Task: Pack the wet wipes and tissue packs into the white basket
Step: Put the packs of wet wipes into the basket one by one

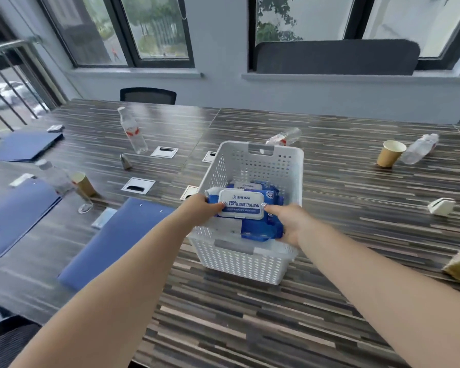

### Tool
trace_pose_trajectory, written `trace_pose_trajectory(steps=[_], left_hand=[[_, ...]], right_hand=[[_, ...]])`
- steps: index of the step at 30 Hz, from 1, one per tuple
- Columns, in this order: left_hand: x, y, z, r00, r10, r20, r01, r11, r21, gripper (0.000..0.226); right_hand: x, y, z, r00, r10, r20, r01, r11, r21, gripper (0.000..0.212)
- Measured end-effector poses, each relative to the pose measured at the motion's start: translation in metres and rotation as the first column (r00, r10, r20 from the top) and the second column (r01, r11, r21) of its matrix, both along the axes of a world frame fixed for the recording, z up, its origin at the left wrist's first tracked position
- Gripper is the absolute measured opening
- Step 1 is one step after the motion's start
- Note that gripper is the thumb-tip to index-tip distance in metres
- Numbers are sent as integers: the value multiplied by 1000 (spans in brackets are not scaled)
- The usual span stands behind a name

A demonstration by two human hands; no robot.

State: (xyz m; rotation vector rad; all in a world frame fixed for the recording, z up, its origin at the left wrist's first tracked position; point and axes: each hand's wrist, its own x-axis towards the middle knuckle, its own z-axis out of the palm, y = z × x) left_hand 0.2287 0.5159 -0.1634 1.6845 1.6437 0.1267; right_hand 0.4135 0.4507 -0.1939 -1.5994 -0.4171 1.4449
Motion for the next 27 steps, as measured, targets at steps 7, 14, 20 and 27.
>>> trace_pose_trajectory(steps=[7,14,20,27], left_hand=[[7,15,-25,994,-85,-69,78,992,-101,35],[10,29,-41,933,-253,-254,203,957,-207,54],[15,37,-53,880,-363,-306,276,915,-294,53],[24,51,-67,862,-403,-309,285,887,-363,41]], right_hand=[[-18,19,-25,980,81,181,-41,975,-218,14],[-29,35,-49,959,167,230,-86,942,-325,27],[-26,46,-61,902,323,285,-181,884,-430,18],[-18,54,-70,843,483,238,-279,768,-576,22]])
